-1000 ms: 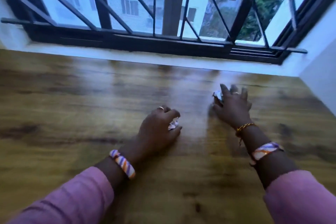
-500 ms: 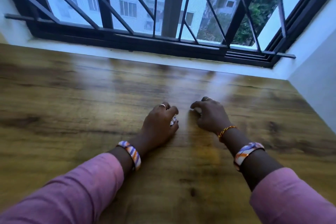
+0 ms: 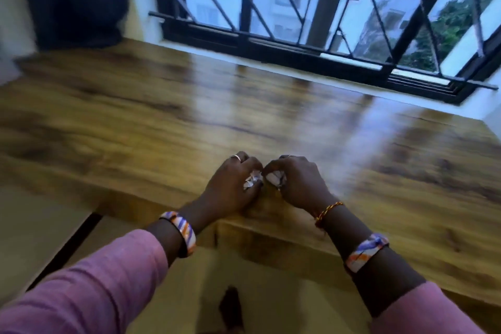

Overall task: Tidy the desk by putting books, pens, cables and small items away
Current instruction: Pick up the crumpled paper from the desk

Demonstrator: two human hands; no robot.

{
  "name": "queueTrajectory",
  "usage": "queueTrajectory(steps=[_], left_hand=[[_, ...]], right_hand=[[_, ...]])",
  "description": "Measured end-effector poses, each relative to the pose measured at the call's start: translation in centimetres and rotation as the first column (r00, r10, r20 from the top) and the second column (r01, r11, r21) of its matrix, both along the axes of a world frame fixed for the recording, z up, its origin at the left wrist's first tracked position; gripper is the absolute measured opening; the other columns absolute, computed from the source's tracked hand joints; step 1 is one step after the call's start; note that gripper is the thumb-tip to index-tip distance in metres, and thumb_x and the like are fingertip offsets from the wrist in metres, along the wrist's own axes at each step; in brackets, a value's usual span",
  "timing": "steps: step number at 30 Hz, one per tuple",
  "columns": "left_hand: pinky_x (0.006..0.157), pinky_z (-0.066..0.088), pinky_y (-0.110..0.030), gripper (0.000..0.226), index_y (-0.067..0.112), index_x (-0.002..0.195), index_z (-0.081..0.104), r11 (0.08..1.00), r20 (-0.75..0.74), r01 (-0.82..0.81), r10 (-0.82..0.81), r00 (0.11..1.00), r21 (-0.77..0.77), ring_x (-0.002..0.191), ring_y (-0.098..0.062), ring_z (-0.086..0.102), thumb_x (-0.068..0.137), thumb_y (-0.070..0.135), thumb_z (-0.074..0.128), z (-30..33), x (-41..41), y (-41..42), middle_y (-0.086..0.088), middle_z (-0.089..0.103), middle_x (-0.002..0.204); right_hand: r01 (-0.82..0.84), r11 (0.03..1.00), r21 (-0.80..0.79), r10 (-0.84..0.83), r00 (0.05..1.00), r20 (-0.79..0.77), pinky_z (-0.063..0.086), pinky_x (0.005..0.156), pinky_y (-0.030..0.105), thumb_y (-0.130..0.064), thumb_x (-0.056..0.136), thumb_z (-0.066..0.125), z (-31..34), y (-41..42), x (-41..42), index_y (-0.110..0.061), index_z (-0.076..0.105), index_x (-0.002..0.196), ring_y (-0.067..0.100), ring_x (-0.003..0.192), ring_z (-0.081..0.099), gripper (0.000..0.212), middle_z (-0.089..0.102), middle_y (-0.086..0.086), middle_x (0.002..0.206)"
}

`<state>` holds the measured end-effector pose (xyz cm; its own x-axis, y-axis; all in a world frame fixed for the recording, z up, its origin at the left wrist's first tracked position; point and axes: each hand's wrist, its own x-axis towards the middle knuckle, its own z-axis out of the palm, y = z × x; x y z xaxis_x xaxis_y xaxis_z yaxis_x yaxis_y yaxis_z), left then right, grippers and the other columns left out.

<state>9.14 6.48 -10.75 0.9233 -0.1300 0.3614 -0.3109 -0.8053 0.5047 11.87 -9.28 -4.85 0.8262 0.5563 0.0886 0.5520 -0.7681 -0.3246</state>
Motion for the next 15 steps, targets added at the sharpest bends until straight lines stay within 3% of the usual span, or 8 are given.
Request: queueTrajectory(steps=[5,8,9,11,13,15], left_hand=[[0.071,0.043,-0.028,0.037,0.011,0.099,0.064,0.992,-0.078,-0.114,0.109,0.991,-0.061,0.087,-0.019,0.058,0.076,0.038,0.055,0.4,-8.2,6.7,-0.009,0.063,0.095],[0.072,0.046,-0.018,0.028,0.019,0.091,0.067,0.903,-0.194,-0.32,0.272,0.942,-0.287,0.08,0.001,0.061,0.07,0.037,0.069,0.8,-14.0,11.1,0.005,0.067,0.088],[0.066,0.045,-0.011,0.019,0.025,0.083,0.066,0.815,-0.254,-0.458,0.387,0.886,-0.355,0.07,0.006,0.06,0.068,0.034,0.073,0.9,-16.4,12.7,0.01,0.066,0.079],[0.046,0.041,-0.014,0.011,0.028,0.064,0.063,0.545,-0.407,-0.649,0.508,0.759,-0.53,0.042,0.001,0.049,0.066,0.034,0.072,0.5,-21.1,16.1,0.008,0.058,0.055],[0.034,0.031,-0.012,0.026,0.019,0.056,0.057,0.278,-0.535,-0.693,0.471,0.702,-0.665,0.028,-0.008,0.037,0.071,0.038,0.066,0.1,-25.8,19.1,0.001,0.044,0.039],[0.031,0.038,-0.013,0.019,0.025,0.072,0.053,0.069,-0.596,-0.707,0.485,0.64,-0.703,0.029,-0.004,0.048,0.091,0.023,0.054,-0.4,-30.6,21.8,0.007,0.053,0.036]], right_hand=[[-0.167,0.986,0.004,0.167,0.986,-0.002,0.041,0.069,0.028,-0.015,0.077,0.058,-0.6,7.0,-5.0,-0.028,0.069,0.101,0.026,0.098,0.061,0.03,0.07,0.001,0.103],[-0.256,0.958,0.131,0.269,0.958,-0.099,0.044,0.07,0.028,-0.011,0.073,0.062,-0.5,11.1,-8.2,-0.022,0.065,0.1,0.023,0.092,0.063,0.029,0.071,0.0,0.098],[-0.273,0.93,0.246,0.318,0.933,-0.166,0.046,0.069,0.025,-0.009,0.073,0.064,-0.5,12.5,-9.5,-0.019,0.062,0.101,0.015,0.084,0.063,0.03,0.07,-0.002,0.095],[-0.293,0.863,0.412,0.418,0.873,-0.253,0.041,0.061,0.011,0.0,0.072,0.063,-0.6,15.2,-12.4,-0.016,0.057,0.103,-0.003,0.069,0.057,0.036,0.064,-0.013,0.085],[-0.318,0.828,0.461,0.479,0.83,-0.287,0.04,0.06,0.012,0.004,0.071,0.06,-1.3,17.7,-14.8,-0.019,0.055,0.103,-0.002,0.068,0.056,0.04,0.061,-0.016,0.084],[-0.342,0.806,0.483,0.531,0.78,-0.332,0.044,0.064,0.016,0.004,0.072,0.059,-2.6,20.6,-17.0,-0.021,0.054,0.102,0.009,0.076,0.061,0.04,0.066,-0.008,0.09]])
